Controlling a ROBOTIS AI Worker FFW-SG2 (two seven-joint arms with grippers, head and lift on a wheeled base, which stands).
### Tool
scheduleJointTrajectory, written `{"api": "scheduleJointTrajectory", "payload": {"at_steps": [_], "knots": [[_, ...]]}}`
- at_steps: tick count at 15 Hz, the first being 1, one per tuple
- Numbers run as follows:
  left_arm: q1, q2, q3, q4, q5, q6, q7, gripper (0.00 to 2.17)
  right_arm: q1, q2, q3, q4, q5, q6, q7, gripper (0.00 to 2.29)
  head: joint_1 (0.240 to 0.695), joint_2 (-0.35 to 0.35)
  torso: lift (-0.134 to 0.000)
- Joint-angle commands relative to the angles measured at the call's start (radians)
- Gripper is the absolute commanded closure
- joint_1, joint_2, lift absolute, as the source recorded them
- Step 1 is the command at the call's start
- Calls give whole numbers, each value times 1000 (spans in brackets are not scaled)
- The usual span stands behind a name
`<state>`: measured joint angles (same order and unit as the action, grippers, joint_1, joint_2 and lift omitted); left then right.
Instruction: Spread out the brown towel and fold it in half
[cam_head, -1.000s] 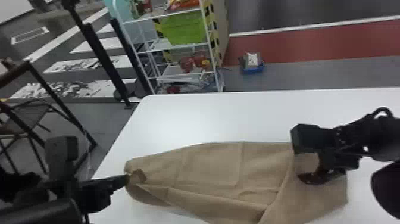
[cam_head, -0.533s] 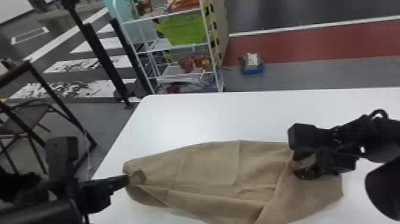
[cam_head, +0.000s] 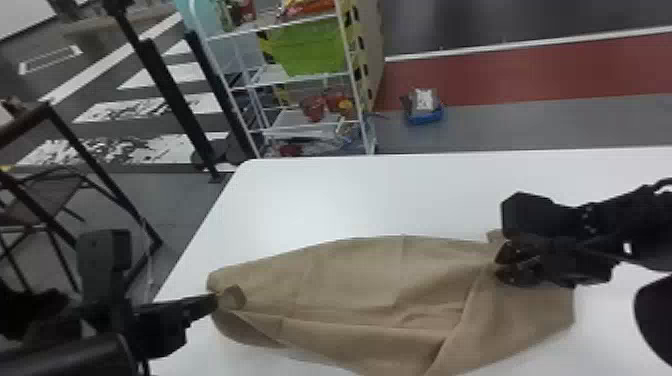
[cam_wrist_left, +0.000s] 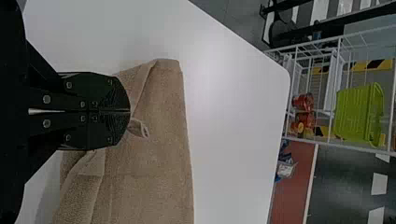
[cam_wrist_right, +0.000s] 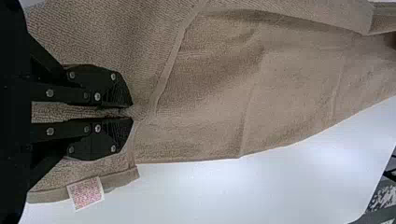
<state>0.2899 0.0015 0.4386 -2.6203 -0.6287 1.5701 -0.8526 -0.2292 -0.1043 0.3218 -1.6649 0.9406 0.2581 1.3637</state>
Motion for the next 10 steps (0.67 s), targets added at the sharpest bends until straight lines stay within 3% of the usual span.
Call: {"api": "scheduleJointTrajectory", "payload": {"at_steps": [1,10], "knots": [[0,-4,-1,2,1,1,1,1970,4,2,-3,-6,-2,5,3,954,695,350,-134],[-2,-4,-5,12,1,1,9,1970,-7,3,3,-4,-2,45,3,785,695,350,-134]]}}
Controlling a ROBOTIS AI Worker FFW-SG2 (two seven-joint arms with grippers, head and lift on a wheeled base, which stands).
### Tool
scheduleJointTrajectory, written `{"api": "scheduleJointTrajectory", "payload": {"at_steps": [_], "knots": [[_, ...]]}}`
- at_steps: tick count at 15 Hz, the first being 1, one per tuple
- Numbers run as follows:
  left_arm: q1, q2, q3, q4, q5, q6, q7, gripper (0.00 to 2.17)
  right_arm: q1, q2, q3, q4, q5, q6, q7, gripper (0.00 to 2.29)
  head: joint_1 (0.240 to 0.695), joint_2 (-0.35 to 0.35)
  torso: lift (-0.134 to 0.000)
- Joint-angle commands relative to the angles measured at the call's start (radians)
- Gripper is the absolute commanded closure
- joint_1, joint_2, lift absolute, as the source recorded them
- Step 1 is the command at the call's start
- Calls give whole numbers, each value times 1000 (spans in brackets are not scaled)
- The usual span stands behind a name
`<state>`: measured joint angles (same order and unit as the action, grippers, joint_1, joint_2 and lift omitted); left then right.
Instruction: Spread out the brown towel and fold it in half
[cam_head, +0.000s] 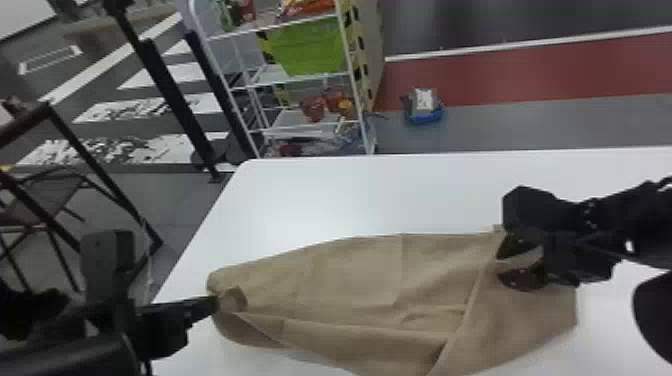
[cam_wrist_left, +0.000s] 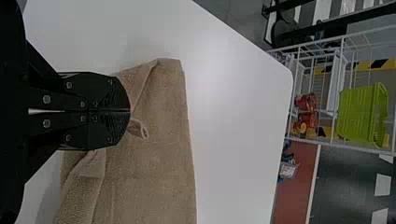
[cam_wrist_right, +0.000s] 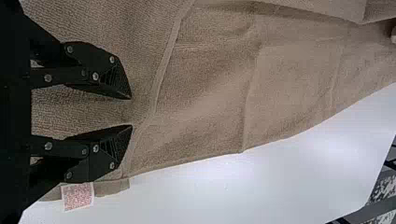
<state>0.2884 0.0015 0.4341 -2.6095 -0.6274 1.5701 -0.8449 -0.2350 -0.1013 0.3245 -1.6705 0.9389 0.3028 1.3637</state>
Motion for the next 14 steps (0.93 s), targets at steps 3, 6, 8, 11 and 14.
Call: {"api": "scheduleJointTrajectory", "payload": {"at_steps": [3,6,8,11,14], "knots": [[-1,-4,0,9,3,1,4,1970,-6,0,2,5,1,-3,3,792,695,350,-134],[-1,-4,2,12,3,1,6,1970,-13,0,14,15,11,3,3,792,695,350,-134],[-1,-4,2,12,5,1,6,1970,-21,5,24,31,21,16,3,792,695,350,-134],[-1,-4,5,14,6,1,6,1970,-27,8,25,35,20,13,3,964,695,350,-134],[-5,-4,5,19,12,1,10,1970,-33,8,19,41,12,6,3,1244,695,350,-134]]}}
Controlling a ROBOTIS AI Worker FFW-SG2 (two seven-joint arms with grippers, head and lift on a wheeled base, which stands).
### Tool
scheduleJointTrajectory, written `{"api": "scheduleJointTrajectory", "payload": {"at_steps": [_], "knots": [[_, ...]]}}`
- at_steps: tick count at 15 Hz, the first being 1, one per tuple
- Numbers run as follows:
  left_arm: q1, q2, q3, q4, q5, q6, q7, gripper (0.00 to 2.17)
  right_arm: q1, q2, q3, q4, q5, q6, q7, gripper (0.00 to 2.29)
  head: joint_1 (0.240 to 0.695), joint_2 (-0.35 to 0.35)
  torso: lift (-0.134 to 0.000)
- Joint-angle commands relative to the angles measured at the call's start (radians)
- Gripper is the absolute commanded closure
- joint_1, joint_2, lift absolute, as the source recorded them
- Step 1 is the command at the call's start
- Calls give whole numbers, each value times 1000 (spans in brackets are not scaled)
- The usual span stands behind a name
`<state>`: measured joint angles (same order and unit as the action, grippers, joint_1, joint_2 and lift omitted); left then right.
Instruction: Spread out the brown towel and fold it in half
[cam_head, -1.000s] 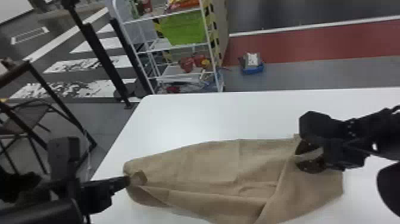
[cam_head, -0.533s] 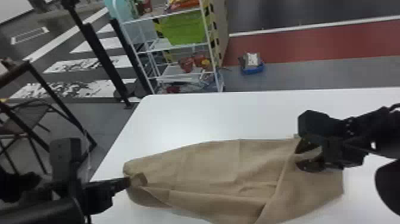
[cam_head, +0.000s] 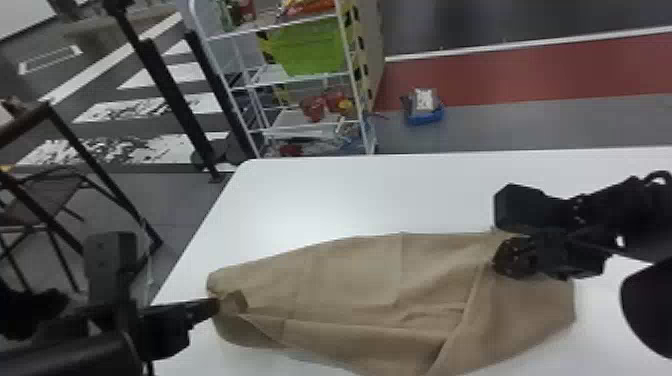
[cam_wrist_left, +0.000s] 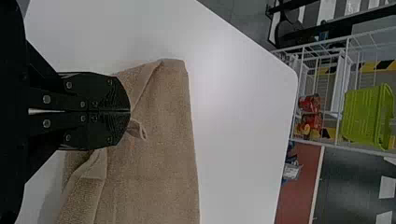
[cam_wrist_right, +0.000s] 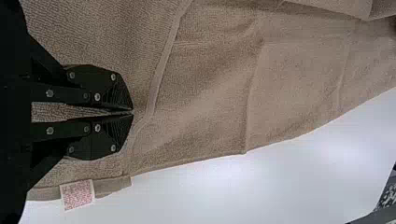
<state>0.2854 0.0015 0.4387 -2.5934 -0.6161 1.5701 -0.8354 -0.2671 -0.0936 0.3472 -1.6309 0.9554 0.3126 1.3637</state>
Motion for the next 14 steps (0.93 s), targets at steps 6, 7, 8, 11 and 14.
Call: {"api": "scheduleJointTrajectory", "payload": {"at_steps": [6,7,8,11,14], "knots": [[-22,-4,5,33,4,-9,12,1970,16,-5,-111,-64,-155,-31,3,1386,695,350,-134],[-25,-4,8,39,7,-25,18,1970,29,-6,-157,-109,-202,-34,3,1386,695,350,-134],[-31,-4,9,47,7,-28,19,1970,42,-9,-200,-153,-267,-31,3,1386,695,350,-134],[-52,-4,9,59,6,-28,22,1970,85,-11,-323,-253,-414,-22,3,1386,695,350,-134],[-63,-4,0,67,3,-28,19,1970,128,-41,-261,-227,-271,-120,3,1382,695,350,-134]]}}
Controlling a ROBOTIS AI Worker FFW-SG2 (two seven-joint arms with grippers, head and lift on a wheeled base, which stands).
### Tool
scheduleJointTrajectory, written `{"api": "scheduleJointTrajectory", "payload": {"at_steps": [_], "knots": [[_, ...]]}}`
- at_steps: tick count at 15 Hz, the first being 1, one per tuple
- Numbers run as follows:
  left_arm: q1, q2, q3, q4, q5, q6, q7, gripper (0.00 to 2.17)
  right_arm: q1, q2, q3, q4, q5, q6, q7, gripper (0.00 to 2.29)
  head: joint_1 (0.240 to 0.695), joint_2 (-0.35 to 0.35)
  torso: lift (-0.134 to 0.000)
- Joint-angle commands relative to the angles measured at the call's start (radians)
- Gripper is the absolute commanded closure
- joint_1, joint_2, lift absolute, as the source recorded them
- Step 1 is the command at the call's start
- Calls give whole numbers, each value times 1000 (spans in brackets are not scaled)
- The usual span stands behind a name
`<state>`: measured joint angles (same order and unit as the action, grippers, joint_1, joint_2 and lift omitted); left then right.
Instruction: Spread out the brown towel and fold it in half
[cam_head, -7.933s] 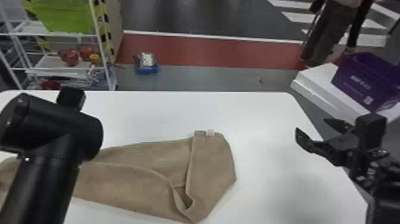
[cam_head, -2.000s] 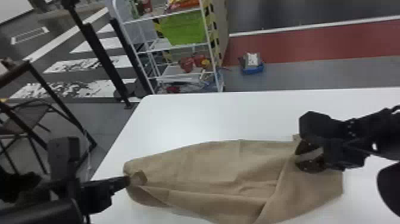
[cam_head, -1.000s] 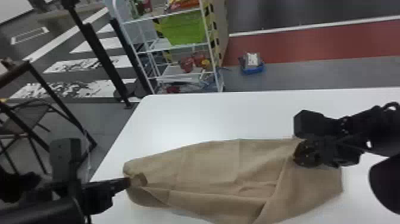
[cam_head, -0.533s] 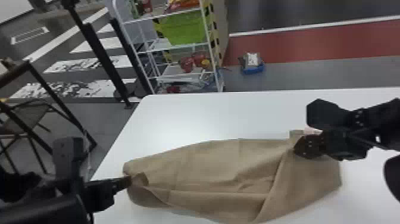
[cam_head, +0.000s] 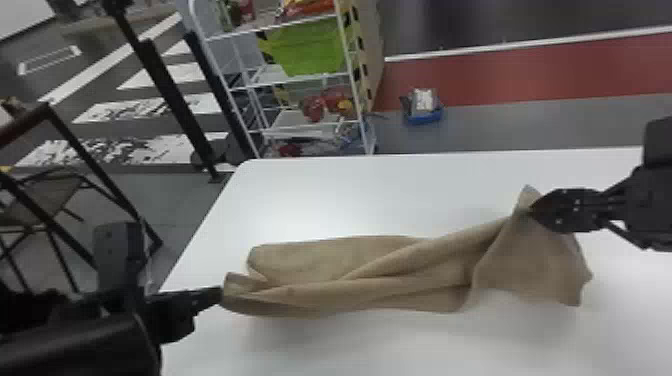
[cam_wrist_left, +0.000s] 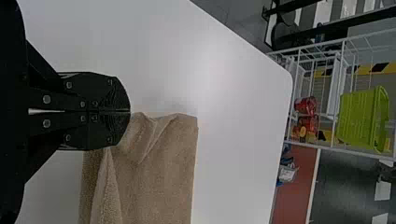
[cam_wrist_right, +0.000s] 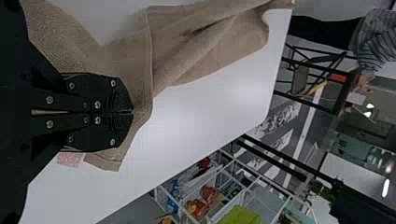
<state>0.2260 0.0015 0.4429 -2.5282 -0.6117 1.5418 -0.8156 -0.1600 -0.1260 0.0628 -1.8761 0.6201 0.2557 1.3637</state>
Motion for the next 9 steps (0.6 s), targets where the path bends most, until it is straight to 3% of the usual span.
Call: {"api": "scheduleJointTrajectory", "payload": {"at_steps": [1,2,3,4,5,6,7,9], "knots": [[-5,-4,-6,2,-3,1,0,1970,16,-3,12,18,56,-72,3,1382,695,350,-134],[-5,-4,-6,3,-6,1,0,1970,5,-11,9,18,70,-54,3,1379,695,350,-134],[-7,-4,-6,3,-10,1,-4,1970,8,-27,52,18,176,-51,3,1379,695,350,-134],[-7,-4,-6,5,-10,1,-2,1970,31,-34,77,20,227,-91,3,1366,695,350,-134],[-10,-4,-7,9,-10,1,-2,1970,48,-35,83,20,242,-94,3,1018,695,350,-134],[-11,-4,-10,9,-10,1,-2,1970,57,-37,81,18,242,-97,3,421,695,350,-134],[-13,-4,-12,11,-10,1,-2,1970,51,-37,72,18,227,-94,3,19,695,350,-134],[-13,-4,-15,11,-11,1,-2,1970,24,-32,28,21,139,-75,3,-2,695,350,-134]]}}
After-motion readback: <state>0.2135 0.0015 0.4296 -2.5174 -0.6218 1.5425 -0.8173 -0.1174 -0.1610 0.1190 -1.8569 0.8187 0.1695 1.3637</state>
